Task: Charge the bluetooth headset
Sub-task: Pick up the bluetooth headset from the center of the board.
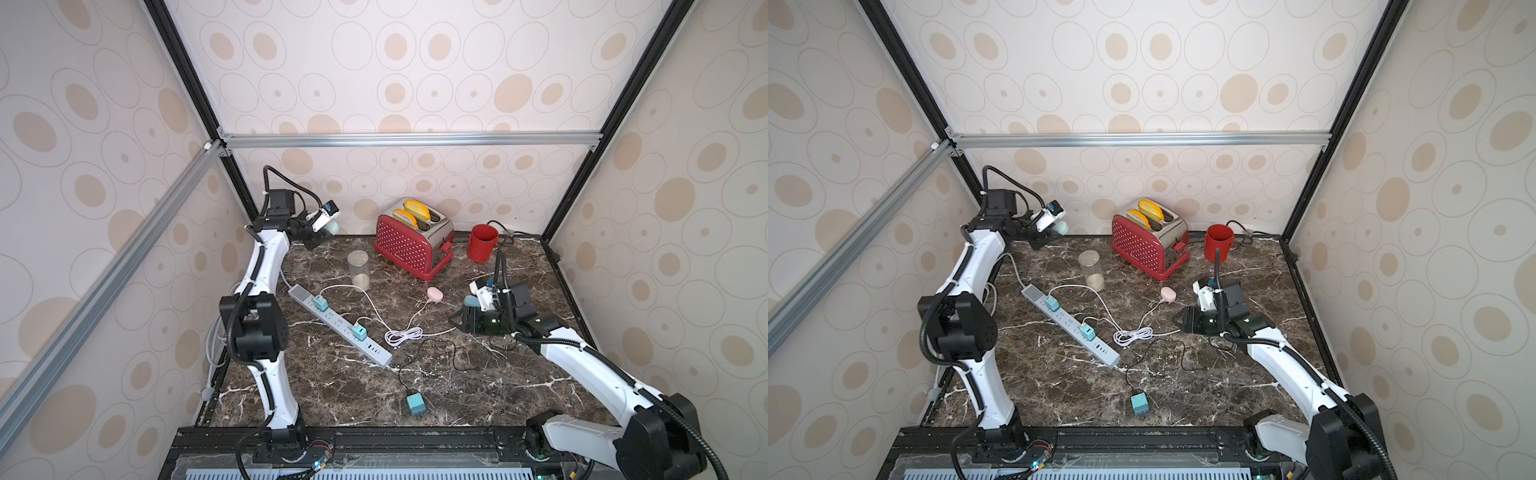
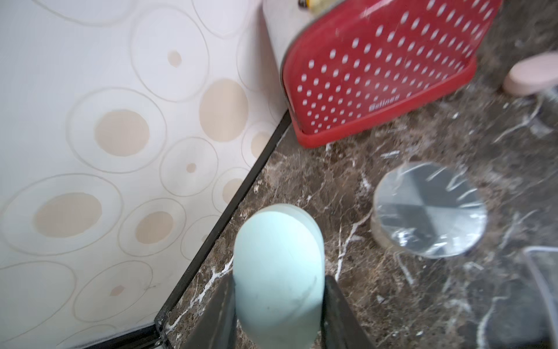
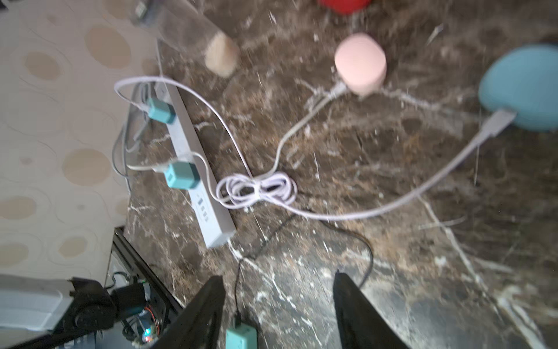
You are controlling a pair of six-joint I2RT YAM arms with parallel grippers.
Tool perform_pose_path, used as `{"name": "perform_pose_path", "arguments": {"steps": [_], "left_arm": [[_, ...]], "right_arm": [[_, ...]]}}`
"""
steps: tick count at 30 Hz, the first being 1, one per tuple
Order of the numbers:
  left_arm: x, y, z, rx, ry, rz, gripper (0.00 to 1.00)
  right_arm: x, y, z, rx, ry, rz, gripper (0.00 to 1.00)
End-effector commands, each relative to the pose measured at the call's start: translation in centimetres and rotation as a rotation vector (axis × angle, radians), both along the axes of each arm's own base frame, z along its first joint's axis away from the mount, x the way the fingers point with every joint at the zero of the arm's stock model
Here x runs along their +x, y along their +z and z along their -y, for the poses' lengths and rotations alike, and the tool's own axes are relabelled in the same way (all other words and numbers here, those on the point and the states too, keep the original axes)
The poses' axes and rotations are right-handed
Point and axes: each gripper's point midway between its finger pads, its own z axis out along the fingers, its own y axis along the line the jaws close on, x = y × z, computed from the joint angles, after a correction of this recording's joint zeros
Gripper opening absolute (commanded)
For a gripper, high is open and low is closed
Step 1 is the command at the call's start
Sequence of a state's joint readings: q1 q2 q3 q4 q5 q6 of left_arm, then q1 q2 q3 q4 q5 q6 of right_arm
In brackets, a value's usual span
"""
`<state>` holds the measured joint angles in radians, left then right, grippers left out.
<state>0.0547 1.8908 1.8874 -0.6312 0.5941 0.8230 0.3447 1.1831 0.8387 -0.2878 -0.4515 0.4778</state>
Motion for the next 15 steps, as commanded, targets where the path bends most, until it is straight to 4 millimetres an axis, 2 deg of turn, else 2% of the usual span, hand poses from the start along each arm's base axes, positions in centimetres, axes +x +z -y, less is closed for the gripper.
{"name": "perform_pose_path", "arguments": {"steps": [1, 4, 6, 10, 15], "left_arm": [[-3.1, 3.3, 2.4, -0.175, 0.016, 0.020, 0.16], [-6.9, 5.3, 4.8, -0.262, 0.017, 0.041, 0.17], [-9.1, 5.9, 6.6, -0.304, 0.023, 0.013, 0.15], [-12.6, 5.7, 9.8, -0.356, 0.098, -0.028, 0.10], [-16.0, 5.9, 12.1, -0.393, 0.132, -0.004, 0.11]], "right_arm": [[3.6, 5.4, -1.4, 0.115, -0.016, 0.155, 0.61], [5.4, 8.6, -3.4, 0.213, 0.021, 0.181, 0.62], [6.2, 10.1, -4.5, 0.265, 0.046, 0.194, 0.63], [7.3, 12.7, -6.7, 0.311, 0.108, 0.215, 0.68], [7.4, 14.7, -8.3, 0.359, 0.178, 0.225, 0.70]]}}
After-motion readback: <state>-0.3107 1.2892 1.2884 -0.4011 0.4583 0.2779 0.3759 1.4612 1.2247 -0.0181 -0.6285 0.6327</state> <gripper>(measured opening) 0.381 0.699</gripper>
